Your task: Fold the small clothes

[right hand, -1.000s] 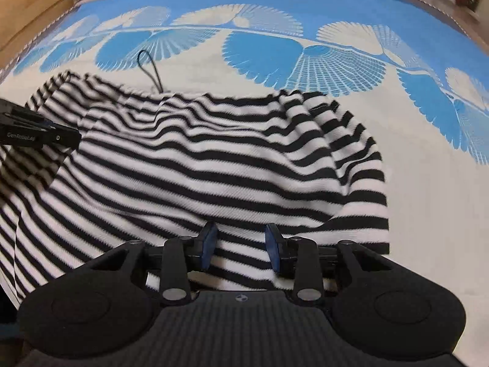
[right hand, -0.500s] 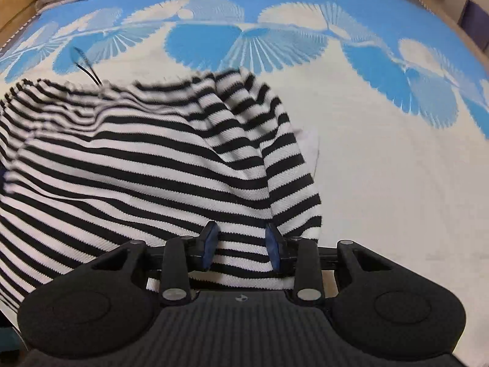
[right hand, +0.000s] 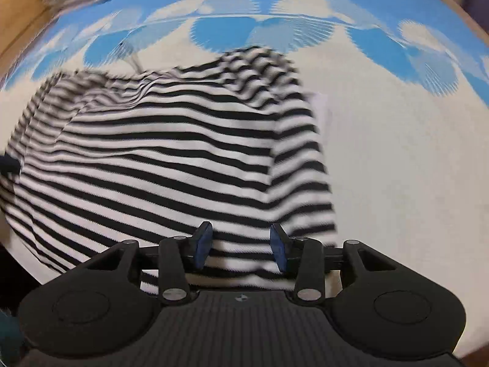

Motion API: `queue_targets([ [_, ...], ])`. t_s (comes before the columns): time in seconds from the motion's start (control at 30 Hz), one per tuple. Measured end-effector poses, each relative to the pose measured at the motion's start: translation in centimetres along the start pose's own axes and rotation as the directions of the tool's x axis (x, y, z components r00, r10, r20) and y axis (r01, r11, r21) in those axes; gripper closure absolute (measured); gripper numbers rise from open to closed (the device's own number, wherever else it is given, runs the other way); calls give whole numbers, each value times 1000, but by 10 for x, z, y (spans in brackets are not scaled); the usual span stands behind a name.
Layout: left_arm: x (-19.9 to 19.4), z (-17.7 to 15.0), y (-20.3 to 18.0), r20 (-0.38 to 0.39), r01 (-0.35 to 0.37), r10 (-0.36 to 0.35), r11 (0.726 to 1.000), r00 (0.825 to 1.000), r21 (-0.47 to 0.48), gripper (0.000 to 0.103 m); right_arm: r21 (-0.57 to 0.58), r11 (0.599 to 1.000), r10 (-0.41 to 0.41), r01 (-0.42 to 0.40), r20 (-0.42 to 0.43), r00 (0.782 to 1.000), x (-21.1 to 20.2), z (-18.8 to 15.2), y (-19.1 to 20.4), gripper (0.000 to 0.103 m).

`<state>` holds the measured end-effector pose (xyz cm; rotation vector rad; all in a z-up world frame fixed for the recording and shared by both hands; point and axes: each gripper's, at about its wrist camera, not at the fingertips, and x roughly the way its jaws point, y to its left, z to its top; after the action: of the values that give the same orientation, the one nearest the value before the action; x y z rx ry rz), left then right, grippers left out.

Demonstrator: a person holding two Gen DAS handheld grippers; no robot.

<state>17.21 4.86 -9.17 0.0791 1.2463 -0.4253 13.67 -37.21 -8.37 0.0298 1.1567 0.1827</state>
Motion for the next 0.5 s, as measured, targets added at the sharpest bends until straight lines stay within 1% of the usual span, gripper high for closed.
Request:
queue_targets([
  [0.03,2,-4,-4,-15,-28,29,999,999,22,64,-7,999,-42,42,-45,998,6,-6,-3,61],
  [0.07,-1,-6,-8,3,-47,47,998,999,29,64,-19,997,-76,75,-72,994,10,-11,-1,60],
  [0.13,-17,-9,-11,66,-78,79,997,995,-20,64,-15,996,-91,90,-51,995,3,-15,1,60],
  [0.2,-37,-18,-16,148,-85,96,993,984,-80,63,29,993,-115,114,23,993,-17,-17,4,60],
  [0.27,-56,-32,-24,222,-86,110,990,969,-114,58,79,990,-126,116,140,982,-44,-22,7,58],
  [0.3,-62,-37,-29,243,-96,123,988,962,-119,54,107,988,-133,113,199,971,-58,-26,8,58],
  [0.37,-72,-48,-41,283,-134,168,982,944,-136,51,154,983,-141,101,272,952,-76,-30,6,54],
  [0.43,-76,-54,-47,299,-141,184,977,936,-161,51,194,976,-163,103,324,932,-90,-39,7,53],
  [0.5,-80,-65,-53,314,-144,197,972,929,-185,51,214,972,-170,96,360,918,-98,-46,8,52],
])
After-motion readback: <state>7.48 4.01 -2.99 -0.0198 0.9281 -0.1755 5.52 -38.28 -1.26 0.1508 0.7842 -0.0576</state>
